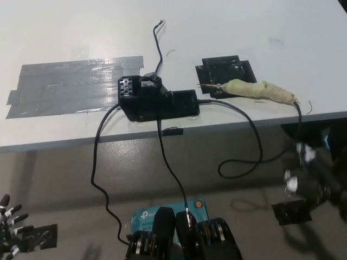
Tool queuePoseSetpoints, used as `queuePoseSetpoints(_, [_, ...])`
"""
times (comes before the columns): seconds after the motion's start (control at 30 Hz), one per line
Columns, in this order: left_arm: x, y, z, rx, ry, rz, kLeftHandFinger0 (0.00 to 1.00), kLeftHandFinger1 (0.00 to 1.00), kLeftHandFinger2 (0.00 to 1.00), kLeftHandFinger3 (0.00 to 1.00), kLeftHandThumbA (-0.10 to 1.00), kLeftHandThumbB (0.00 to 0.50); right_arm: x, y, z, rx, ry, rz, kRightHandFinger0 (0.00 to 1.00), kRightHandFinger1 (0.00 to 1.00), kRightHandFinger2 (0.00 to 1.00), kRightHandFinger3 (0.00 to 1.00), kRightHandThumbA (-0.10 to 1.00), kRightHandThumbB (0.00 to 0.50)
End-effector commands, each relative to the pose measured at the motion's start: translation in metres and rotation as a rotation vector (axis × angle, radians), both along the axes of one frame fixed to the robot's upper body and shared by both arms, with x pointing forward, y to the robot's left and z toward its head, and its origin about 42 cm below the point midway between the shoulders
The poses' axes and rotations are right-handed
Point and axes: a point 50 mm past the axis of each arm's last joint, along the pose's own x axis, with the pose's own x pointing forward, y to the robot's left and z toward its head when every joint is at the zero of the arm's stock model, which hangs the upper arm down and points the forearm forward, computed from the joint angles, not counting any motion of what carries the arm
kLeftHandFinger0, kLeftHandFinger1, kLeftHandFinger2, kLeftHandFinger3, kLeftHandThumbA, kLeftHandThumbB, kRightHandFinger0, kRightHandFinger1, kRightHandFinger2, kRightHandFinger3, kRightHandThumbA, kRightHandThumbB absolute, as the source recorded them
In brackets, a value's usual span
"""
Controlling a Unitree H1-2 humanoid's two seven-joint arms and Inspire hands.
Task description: The robot uses its right hand to grab and lift the soldering gun kept on the middle of the table and puts it in its base
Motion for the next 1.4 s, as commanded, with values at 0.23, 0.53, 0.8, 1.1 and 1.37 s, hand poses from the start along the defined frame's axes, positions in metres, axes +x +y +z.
queuePoseSetpoints(0.23, [-0.001, 0.0, 0.01, -0.005, -0.013, -0.029, 0.71, 0.83, 0.95, 1.0, 1.0, 0.274, 0.066, 0.026, 0.171, -0.084, -0.469, 0.114, 0.38, 0.48, 0.65, 1.0, -0.05, 0.193])
queuePoseSetpoints(0.53, [0.0, -0.002, 0.01, -0.003, -0.009, -0.045, 0.75, 0.85, 0.94, 1.0, 1.0, 0.268, 0.128, 0.046, 0.217, -0.23, -0.421, 0.054, 0.4, 0.48, 0.72, 1.0, 0.01, 0.26])
queuePoseSetpoints(0.8, [0.0, 0.0, 0.01, -0.002, -0.001, -0.052, 0.75, 0.85, 0.93, 1.0, 1.0, 0.275, 0.172, 0.059, 0.198, -0.582, -0.316, 0.073, 1.0, 1.0, 0.93, 1.0, 0.11, 0.259])
queuePoseSetpoints(1.1, [0.0, -0.002, 0.014, 0.021, -0.005, -0.07, 0.79, 0.89, 0.98, 1.0, 1.0, 0.239, 0.192, 0.078, 0.177, -0.947, -0.122, 0.046, 1.0, 1.0, 1.0, 1.0, 0.64, 0.475])
queuePoseSetpoints(1.37, [-0.001, -0.002, 0.012, 0.015, 0.0, -0.072, 0.8, 0.88, 0.96, 1.0, 1.0, 0.254, 0.199, 0.074, 0.14, -1.058, -0.045, 0.016, 1.0, 1.0, 1.0, 1.0, 0.78, 0.5])
